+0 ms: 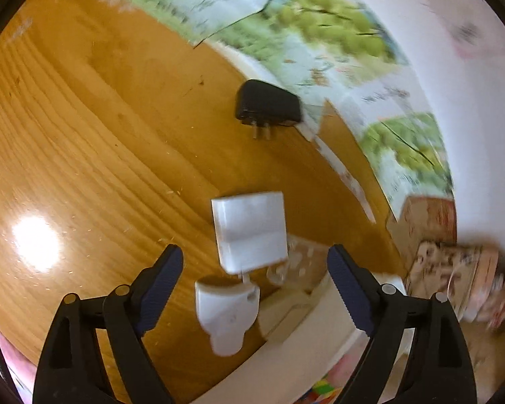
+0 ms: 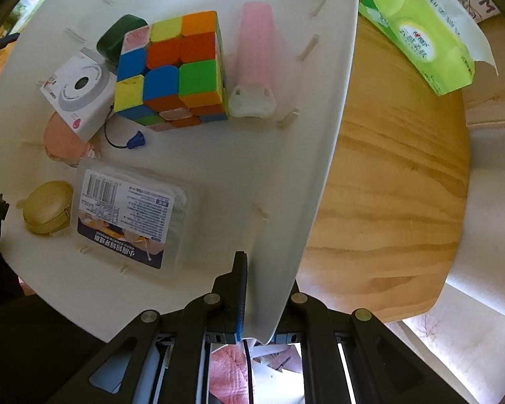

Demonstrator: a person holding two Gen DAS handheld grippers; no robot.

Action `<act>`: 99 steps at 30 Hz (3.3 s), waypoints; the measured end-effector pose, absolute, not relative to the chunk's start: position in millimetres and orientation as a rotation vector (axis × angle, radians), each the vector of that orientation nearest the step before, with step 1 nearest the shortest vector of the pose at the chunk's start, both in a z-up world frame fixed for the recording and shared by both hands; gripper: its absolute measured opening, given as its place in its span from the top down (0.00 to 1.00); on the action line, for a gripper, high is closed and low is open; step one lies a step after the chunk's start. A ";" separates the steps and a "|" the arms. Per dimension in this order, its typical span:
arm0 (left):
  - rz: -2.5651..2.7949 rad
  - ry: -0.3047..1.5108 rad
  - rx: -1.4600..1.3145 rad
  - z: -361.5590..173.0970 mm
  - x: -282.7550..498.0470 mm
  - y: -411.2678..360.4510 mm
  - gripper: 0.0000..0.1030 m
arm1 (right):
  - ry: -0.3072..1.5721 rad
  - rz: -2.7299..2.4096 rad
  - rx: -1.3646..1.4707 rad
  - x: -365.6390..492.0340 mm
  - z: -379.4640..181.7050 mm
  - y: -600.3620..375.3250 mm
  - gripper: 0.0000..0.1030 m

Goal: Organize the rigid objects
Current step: 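Move the left gripper to the white charger block, then grasp the white charger block with the left gripper, then lift the white charger block and carry it over the tray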

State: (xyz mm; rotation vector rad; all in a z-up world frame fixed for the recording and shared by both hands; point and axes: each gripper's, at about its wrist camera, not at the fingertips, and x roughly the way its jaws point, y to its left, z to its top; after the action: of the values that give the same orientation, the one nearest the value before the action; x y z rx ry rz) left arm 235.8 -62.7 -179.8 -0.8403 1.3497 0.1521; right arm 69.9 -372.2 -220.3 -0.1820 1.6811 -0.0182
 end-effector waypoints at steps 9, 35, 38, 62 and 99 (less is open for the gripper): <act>0.239 1.449 -0.880 -216.5 261.5 -63.3 0.10 | 1.738 -0.042 -0.159 89.4 -231.6 -376.0 0.90; 0.407 1.534 -0.643 -223.8 303.2 -114.6 0.17 | 1.758 -0.043 -0.151 146.0 -252.2 -385.8 0.90; 0.405 1.527 -0.644 -218.8 306.3 -118.0 0.19 | 1.756 -0.042 -0.154 142.6 -251.9 -386.5 0.90; 0.335 1.486 -0.683 -206.4 261.7 -80.4 0.42 | 1.721 -0.051 -0.192 109.3 -235.6 -365.9 0.90; 0.361 1.439 -0.574 -141.6 36.6 -52.9 0.42 | 1.580 0.067 -0.276 50.2 -223.5 -339.0 0.90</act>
State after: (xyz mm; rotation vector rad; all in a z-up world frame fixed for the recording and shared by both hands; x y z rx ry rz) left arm 36.6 -52.9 -141.6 -0.5735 1.4395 0.3613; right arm 50.2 -339.0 -223.5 -0.2760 1.5804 0.0668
